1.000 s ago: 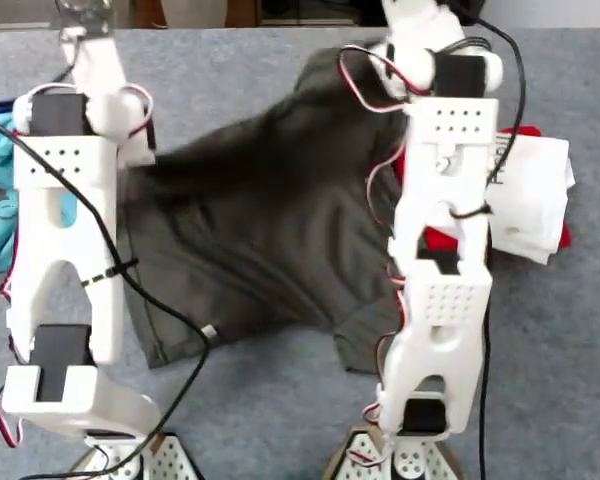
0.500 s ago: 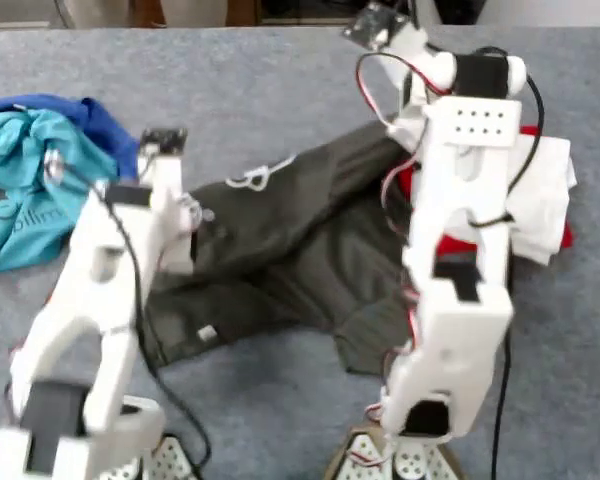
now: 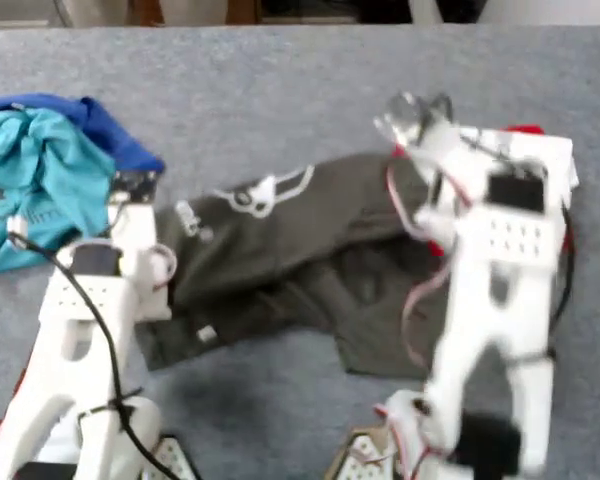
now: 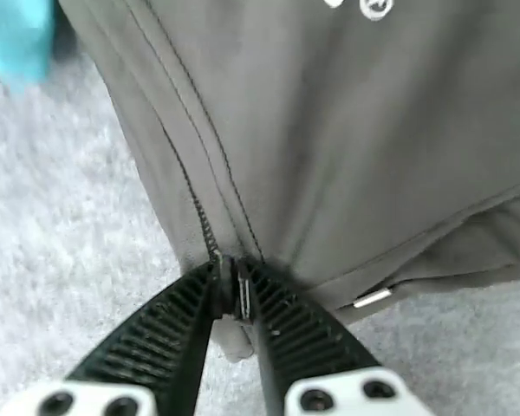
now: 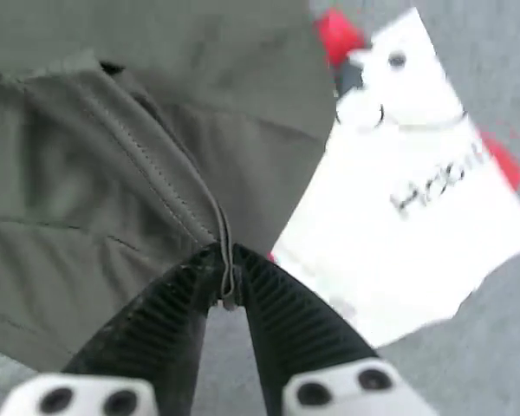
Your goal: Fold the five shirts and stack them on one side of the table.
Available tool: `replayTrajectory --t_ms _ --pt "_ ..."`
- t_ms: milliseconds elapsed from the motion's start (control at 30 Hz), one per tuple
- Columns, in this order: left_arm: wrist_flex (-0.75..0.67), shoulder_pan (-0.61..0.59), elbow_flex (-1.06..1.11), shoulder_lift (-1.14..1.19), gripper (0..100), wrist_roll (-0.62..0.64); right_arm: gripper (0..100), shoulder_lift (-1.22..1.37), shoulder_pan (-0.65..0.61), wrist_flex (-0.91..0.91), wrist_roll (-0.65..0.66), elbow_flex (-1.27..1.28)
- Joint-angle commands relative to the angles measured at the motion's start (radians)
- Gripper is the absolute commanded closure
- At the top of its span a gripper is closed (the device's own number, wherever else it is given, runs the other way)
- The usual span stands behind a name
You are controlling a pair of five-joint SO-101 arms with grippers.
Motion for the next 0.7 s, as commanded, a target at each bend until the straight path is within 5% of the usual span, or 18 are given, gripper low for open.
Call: replayTrajectory --t_ms 0,267,667 --pt "0.008 -0.063 -0.003 -0.022 98 -0.011 99.8 -0.236 0.065 -0.038 -0.002 0.220" --pt "0.187 -0.103 -0.092 -0.022 98 -0.058 99.8 -0.535 0.127 -0.015 0.052 0.513" --pt "0.252 -0.005 -0.049 -0.022 98 -0.247 99.8 -0.653 0.209 0.038 0.295 0.676"
